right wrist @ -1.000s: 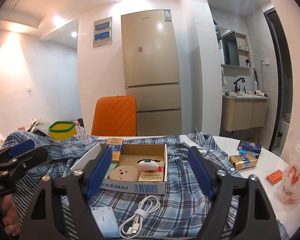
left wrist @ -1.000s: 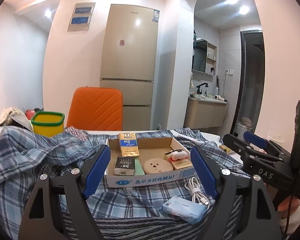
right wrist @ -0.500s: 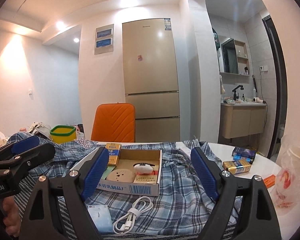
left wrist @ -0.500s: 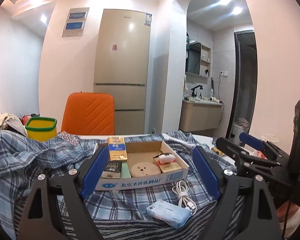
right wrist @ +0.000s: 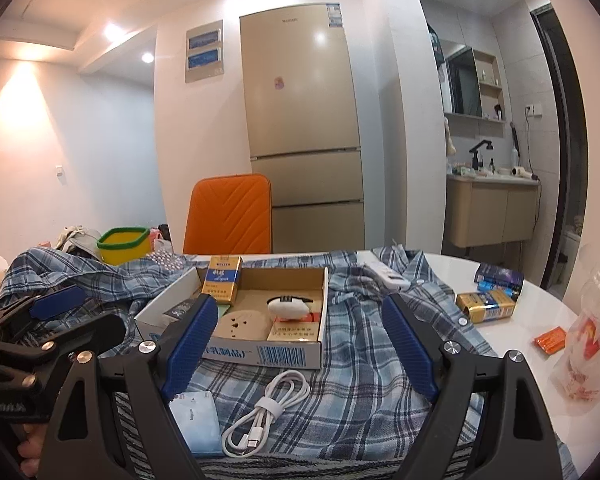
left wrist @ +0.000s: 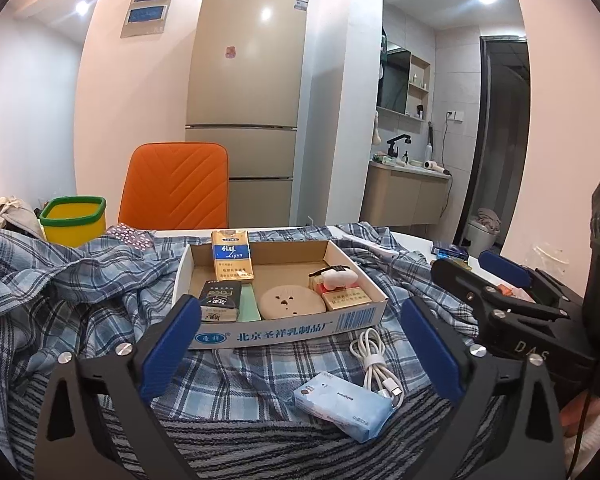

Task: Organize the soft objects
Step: 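Withdraw both open grippers from the box, then lower the right gripper onto the white USB cable bundle and close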

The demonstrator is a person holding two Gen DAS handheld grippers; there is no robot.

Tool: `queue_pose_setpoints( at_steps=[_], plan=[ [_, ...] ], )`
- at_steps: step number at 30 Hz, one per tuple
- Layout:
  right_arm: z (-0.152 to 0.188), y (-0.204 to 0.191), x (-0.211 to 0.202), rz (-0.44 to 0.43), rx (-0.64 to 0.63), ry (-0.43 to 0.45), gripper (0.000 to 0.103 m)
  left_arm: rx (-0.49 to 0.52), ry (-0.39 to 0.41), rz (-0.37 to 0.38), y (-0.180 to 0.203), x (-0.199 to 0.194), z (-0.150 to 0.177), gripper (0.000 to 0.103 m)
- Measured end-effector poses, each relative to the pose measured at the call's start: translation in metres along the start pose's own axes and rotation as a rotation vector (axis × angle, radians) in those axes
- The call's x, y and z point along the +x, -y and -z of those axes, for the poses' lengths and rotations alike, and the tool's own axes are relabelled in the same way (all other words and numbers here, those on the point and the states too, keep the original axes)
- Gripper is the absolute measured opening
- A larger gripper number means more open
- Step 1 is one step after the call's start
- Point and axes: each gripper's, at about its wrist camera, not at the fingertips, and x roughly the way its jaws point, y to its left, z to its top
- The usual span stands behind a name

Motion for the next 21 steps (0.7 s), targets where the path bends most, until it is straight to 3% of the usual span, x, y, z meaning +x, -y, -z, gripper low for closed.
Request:
queue_pose_setpoints(
  at_steps=[12,16,21],
  plan=[
    [0.002,0.007,0.032,0.000,0.025,-0.160,0.091,-0.122,-0.069,-0.065,-0.023,0.014,0.000,0.103],
    [0.006,0.003,0.052,-0.023,0.020,-0.278,0.090,-0.103,-0.105,-0.082,-0.020,0.020,0.002,0.103],
    [0.015,0.000,0.076,-0.046,0.043,-0.433,0.077,-0.093,-0.139,-0.080,-0.018,0.027,0.004,0.103]
  ],
)
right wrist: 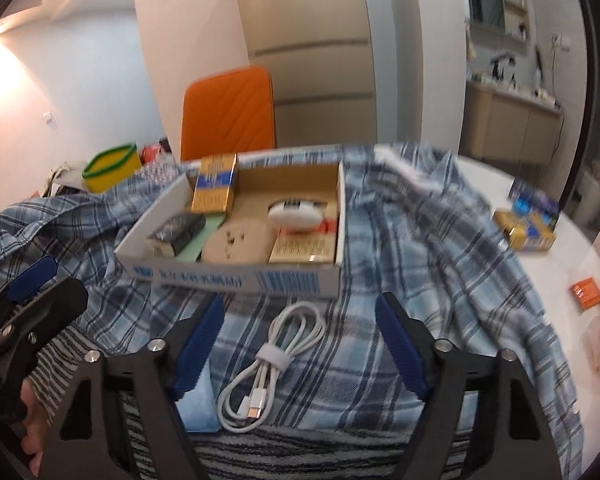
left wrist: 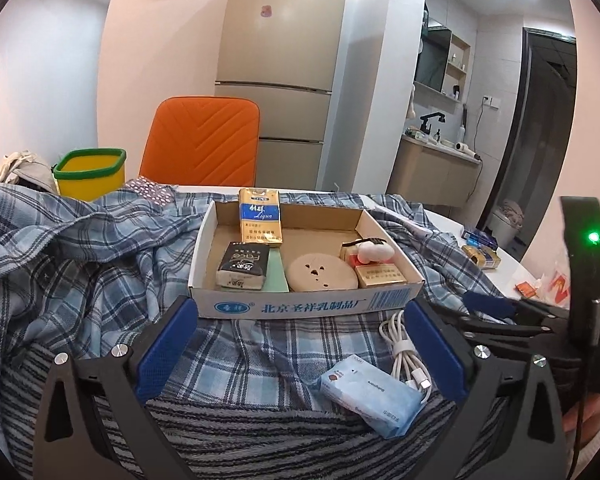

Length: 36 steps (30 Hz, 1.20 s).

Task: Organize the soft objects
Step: 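Lower the right gripper onto the white USB cable bundle and close, then lift the white cable with the right gripper while the left grasps the blue Babycare packet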

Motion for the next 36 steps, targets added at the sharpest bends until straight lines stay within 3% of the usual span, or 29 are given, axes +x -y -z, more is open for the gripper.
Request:
queue_pose_setpoints(
  at_steps=[5,9,25,36],
  plan=[
    [0.003,-0.001,0.032,-0.017,0.050,-0.184,0.049,-0.001,0.001,0.001,0.000,-0.001,0.001,0.103],
    [0.008,0.001,0.047,-0.027,0.085,-0.259,0.047,-0.004,0.001,0.003,-0.001,-0.001,0.000,0.103],
    [0.012,-0.009,0.054,-0.040,0.022,-0.291,0.028,0.020,-0.003,0.001,0.003,0.001,0.001,0.103],
    [-0.012,-0.007,0.001,-0.018,-0.083,-0.156,0.023,0.014,-0.001,0.021,0.002,-0.001,0.001,0.103]
  ],
)
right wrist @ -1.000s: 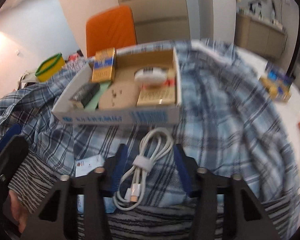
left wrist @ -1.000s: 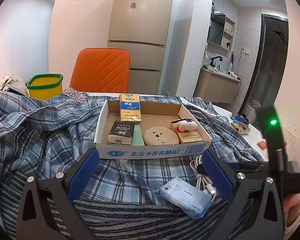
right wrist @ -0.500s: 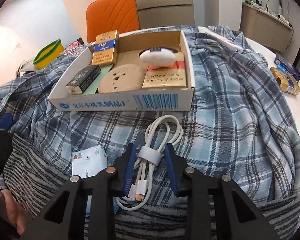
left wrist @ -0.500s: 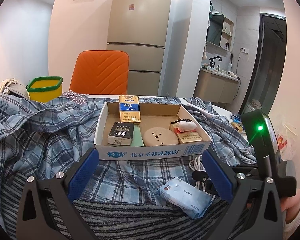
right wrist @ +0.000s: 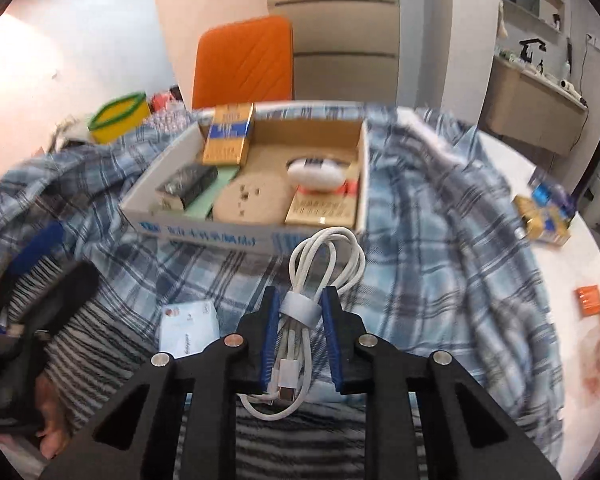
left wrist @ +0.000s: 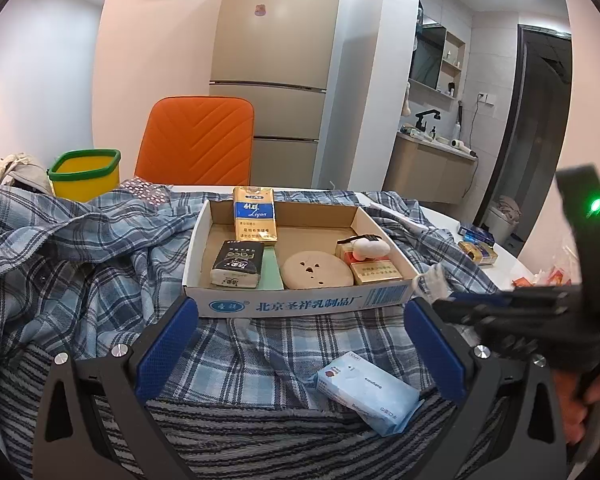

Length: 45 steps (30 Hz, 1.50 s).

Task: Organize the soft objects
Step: 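Lift the white cable with the right gripper while the left grasps the blue Babycare packet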

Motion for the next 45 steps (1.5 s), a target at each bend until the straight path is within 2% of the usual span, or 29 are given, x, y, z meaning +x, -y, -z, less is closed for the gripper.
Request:
queue_pose_setpoints(
  at_steps=[4,7,13,16,18,20,22,27,29,31,36,38,39,43,45],
  plan=[
    [-0.003,0.005,-0.020,-0.028,-0.032,-0.021,0.023,-0.001,0.009,0.025,0.000,-0.003,0.000,0.103],
    [0.005,-0.002,-0.028,-0.013,-0.092,-0.054,0.023,0.005,0.014,0.029,0.002,-0.004,0.000,0.102],
    [0.032,-0.013,-0.008,-0.022,-0.102,-0.155,0.023,0.000,0.012,0.028,0.001,-0.003,-0.001,0.102],
    [0.041,-0.014,-0.001,-0.006,-0.064,-0.140,0.024,0.002,0.011,0.028,0.001,-0.003,-0.001,0.102],
    [0.045,-0.015,-0.001,-0.004,-0.045,-0.123,0.029,0.002,0.006,0.027,0.001,-0.002,0.000,0.102],
    [0.049,-0.018,0.001,0.000,-0.043,-0.119,0.039,0.002,0.004,0.028,0.000,-0.002,0.000,0.102],
    [0.054,-0.025,0.003,0.026,-0.069,-0.107,0.043,0.002,0.005,0.028,0.000,-0.002,0.000,0.103],
    [0.059,-0.032,0.003,0.075,-0.111,-0.075,0.043,0.002,0.000,0.027,-0.001,-0.002,0.000,0.102],
    [0.060,-0.032,0.002,0.091,-0.115,-0.067,0.035,0.004,-0.007,0.027,0.001,-0.001,0.000,0.102],
    [0.061,-0.033,-0.002,0.090,-0.117,-0.051,0.031,0.004,-0.030,0.038,0.001,0.001,-0.001,0.102],
    [0.057,-0.025,-0.025,0.067,-0.082,0.071,0.030,-0.004,-0.080,0.024,0.002,0.003,-0.003,0.102],
    [0.052,-0.019,-0.033,0.084,-0.060,0.126,0.030,0.009,-0.105,0.005,0.006,0.003,-0.003,0.096],
    [0.050,-0.017,-0.034,0.086,-0.058,0.135,0.030,0.017,-0.128,-0.005,0.010,0.005,-0.003,0.089],
    [0.043,-0.007,-0.027,0.041,-0.031,0.102,0.030,-0.033,-0.271,0.039,0.016,0.018,0.002,0.086],
    [0.045,-0.007,-0.023,0.009,-0.027,0.068,0.030,-0.065,-0.330,0.029,0.016,0.026,0.004,0.086]
  ],
)
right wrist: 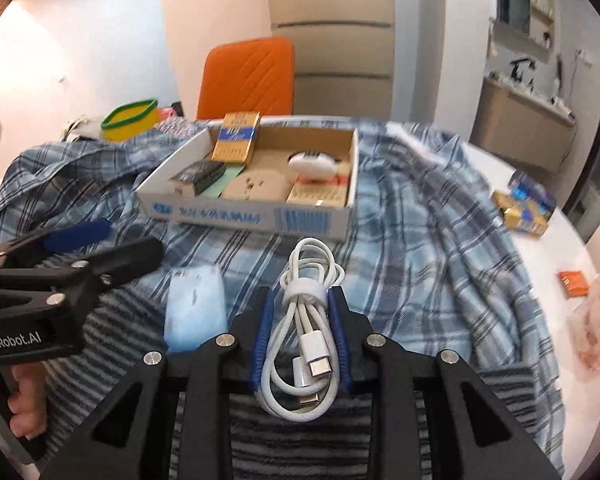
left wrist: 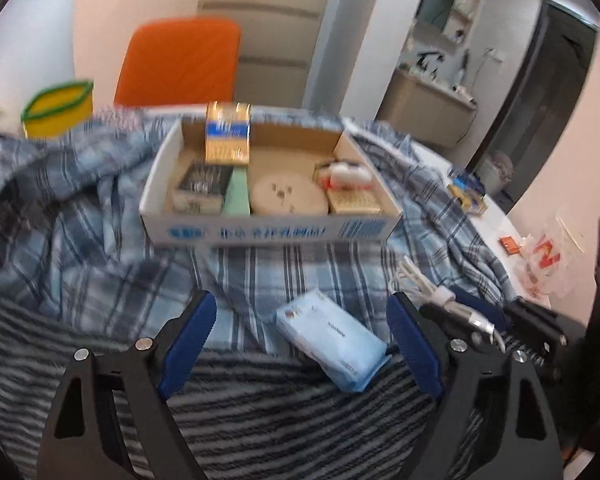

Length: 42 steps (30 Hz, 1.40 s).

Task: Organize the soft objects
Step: 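Lift the white cable with the right gripper while the left grasps the blue Babycare packet, then carry the cable and Babycare packet up over the open box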

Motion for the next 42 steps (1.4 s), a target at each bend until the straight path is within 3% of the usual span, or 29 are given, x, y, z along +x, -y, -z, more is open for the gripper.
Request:
queue_pose_setpoints(
  at_steps=[6,13,19,22,28,32,36,42],
  plan=[
    [0.010,-0.013,-0.002,-0.117,0.017,-0.060,0.030,-0.035,-0.137,-0.018,0.005,0.024,-0.002,0.086],
    [0.002,0.008,-0.019,0.081,0.069,0.036,0.030,-0.056,-0.194,-0.041,0.017,0.044,0.000,0.084],
    [0.002,0.016,-0.013,0.092,0.061,0.033,0.030,-0.034,-0.221,-0.041,0.028,0.056,-0.002,0.083],
    [0.002,0.022,-0.010,0.080,0.090,0.045,0.030,-0.013,-0.236,-0.036,0.034,0.063,-0.001,0.073],
    [0.004,0.028,-0.011,0.079,0.115,0.063,0.030,0.015,-0.251,-0.057,0.037,0.072,0.002,0.068],
    [0.005,0.033,-0.009,0.079,0.129,0.061,0.030,0.015,-0.236,-0.057,0.036,0.069,0.002,0.044],
    [0.007,0.032,-0.005,0.076,0.122,0.050,0.030,0.055,-0.191,-0.043,0.042,0.058,0.004,0.036],
    [0.008,0.027,-0.013,0.059,0.098,0.091,0.030,0.136,0.010,-0.049,0.052,0.018,0.008,0.036]
  ],
)
